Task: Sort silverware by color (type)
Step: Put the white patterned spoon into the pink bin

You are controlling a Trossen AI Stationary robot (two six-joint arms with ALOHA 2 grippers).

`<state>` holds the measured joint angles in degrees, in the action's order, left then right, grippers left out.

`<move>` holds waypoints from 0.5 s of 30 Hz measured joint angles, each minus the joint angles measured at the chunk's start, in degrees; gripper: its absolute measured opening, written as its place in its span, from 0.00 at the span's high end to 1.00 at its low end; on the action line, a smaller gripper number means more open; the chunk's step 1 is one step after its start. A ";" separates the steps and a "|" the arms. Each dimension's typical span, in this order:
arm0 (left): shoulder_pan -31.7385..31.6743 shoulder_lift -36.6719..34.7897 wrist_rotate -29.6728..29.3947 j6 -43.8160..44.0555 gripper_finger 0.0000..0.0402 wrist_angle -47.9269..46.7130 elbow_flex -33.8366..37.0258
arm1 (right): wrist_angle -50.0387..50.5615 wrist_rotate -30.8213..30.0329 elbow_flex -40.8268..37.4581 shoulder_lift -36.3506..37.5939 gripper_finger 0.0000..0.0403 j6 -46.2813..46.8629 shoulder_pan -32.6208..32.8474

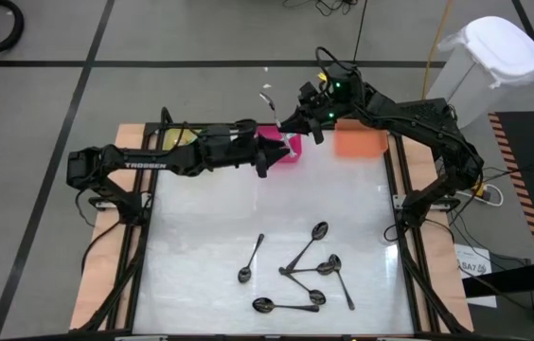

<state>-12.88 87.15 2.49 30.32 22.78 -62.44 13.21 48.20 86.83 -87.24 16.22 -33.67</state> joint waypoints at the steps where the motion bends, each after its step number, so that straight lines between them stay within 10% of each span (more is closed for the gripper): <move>1: 0.00 0.00 -0.06 -0.42 0.50 0.59 -0.02 | -0.65 0.03 0.00 0.00 0.95 0.02 0.02; 15: -2.39 -0.02 0.71 -1.79 0.51 1.62 -0.02 | -5.51 1.50 0.00 -0.02 0.95 2.07 0.02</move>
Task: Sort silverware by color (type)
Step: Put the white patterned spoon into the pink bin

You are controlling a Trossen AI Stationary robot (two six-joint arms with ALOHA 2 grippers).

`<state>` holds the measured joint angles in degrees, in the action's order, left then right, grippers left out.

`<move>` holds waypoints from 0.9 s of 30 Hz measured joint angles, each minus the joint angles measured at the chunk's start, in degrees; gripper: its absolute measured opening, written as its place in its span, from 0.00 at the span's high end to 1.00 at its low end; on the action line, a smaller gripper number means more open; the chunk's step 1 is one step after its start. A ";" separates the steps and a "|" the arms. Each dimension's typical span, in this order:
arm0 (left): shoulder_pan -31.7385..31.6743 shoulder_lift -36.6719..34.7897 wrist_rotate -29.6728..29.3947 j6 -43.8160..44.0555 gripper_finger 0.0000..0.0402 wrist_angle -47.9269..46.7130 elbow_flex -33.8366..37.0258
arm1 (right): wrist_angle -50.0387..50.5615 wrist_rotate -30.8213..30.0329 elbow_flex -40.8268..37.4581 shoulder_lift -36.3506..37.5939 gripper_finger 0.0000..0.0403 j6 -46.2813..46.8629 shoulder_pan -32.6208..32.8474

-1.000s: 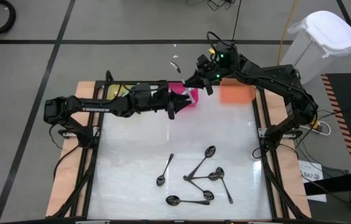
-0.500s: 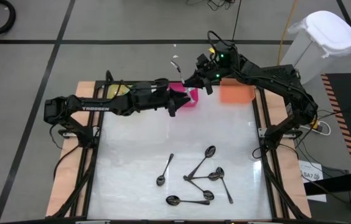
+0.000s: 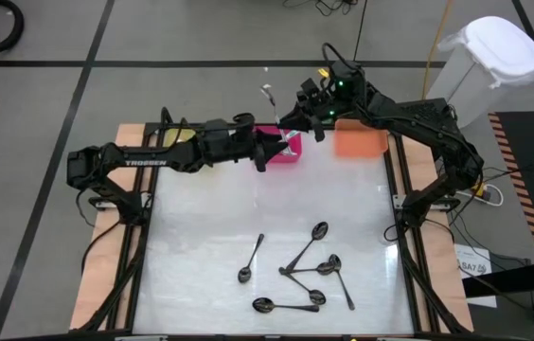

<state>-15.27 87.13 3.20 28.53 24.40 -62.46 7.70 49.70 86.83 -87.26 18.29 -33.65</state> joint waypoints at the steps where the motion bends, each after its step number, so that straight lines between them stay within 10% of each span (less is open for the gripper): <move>1: -0.12 -0.02 0.65 0.00 0.52 -0.04 0.00 | 0.00 -0.03 0.00 0.00 0.95 -0.15 0.00; 18: -0.08 -0.02 3.94 -0.33 0.79 -0.06 0.00 | 0.04 -0.22 0.00 0.00 0.95 -1.33 0.02; 27: 0.21 0.00 3.63 -0.11 0.78 1.66 0.00 | 0.00 -0.27 0.00 0.00 0.95 -1.43 0.02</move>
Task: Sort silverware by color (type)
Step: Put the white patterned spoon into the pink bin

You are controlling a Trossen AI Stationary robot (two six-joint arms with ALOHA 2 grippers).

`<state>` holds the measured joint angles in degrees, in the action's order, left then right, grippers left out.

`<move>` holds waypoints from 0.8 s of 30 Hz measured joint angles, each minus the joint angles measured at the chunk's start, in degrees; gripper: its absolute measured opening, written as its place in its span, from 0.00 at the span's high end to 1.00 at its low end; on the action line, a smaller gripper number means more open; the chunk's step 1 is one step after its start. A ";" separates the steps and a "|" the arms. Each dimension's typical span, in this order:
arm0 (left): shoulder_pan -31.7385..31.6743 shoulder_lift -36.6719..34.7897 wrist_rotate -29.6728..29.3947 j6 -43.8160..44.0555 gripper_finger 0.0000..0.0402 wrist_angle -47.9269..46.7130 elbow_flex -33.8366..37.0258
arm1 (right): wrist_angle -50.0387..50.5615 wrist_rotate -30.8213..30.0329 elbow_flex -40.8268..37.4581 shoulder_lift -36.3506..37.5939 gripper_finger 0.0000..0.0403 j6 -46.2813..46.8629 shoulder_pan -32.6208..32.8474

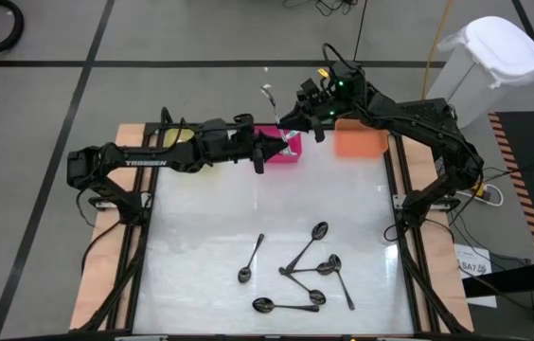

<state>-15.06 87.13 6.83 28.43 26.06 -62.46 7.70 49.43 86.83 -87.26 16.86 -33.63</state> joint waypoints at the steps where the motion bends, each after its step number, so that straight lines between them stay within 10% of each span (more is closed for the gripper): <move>1: 0.03 0.00 0.00 -0.02 0.77 0.51 0.00 | 0.00 0.02 0.00 0.00 0.95 0.00 0.00; 10: -0.32 0.00 -0.93 0.09 0.60 0.85 0.00 | 0.02 -0.02 0.00 0.00 0.95 -0.22 0.00; 24: -0.32 0.00 -0.37 -1.19 0.65 1.15 0.00 | 0.05 -0.04 0.00 -0.68 0.95 -1.43 0.00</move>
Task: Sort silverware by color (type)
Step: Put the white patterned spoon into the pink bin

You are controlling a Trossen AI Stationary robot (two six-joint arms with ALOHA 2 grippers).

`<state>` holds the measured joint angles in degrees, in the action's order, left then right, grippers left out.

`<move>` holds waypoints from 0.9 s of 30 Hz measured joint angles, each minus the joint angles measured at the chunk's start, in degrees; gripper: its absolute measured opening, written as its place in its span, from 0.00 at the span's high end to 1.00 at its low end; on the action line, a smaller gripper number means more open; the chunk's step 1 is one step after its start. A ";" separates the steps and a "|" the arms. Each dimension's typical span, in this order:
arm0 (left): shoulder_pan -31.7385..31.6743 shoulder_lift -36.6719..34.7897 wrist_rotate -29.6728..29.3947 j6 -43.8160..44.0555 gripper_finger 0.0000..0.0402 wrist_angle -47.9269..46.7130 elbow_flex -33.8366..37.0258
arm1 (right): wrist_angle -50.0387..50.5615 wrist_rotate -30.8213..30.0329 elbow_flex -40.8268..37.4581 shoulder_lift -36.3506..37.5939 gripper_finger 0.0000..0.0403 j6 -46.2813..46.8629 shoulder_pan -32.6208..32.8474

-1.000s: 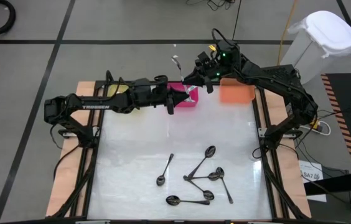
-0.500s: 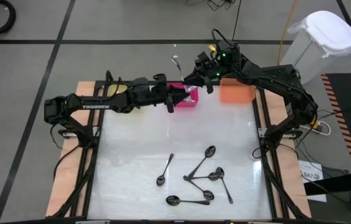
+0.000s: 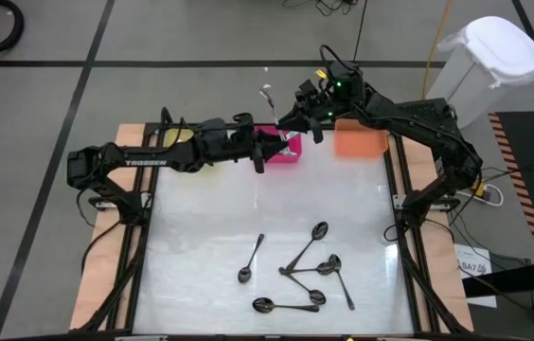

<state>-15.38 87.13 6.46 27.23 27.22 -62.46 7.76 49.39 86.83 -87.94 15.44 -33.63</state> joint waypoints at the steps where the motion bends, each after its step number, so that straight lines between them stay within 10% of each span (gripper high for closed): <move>1: 0.00 0.00 0.02 -0.44 0.65 -0.02 0.00 | -0.14 0.00 0.00 0.05 0.95 -0.08 0.00; 13: -0.37 0.02 -0.73 -3.13 0.90 -0.57 0.00 | 0.26 -0.64 0.00 0.05 0.88 0.00 -0.01; 27: -0.29 0.02 -14.00 6.04 0.90 -2.82 0.00 | 7.97 -12.70 0.02 4.47 0.58 -0.94 -0.81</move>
<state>-15.66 87.15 -7.53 33.27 24.40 -62.46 15.72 36.69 86.85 -83.47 14.50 -34.43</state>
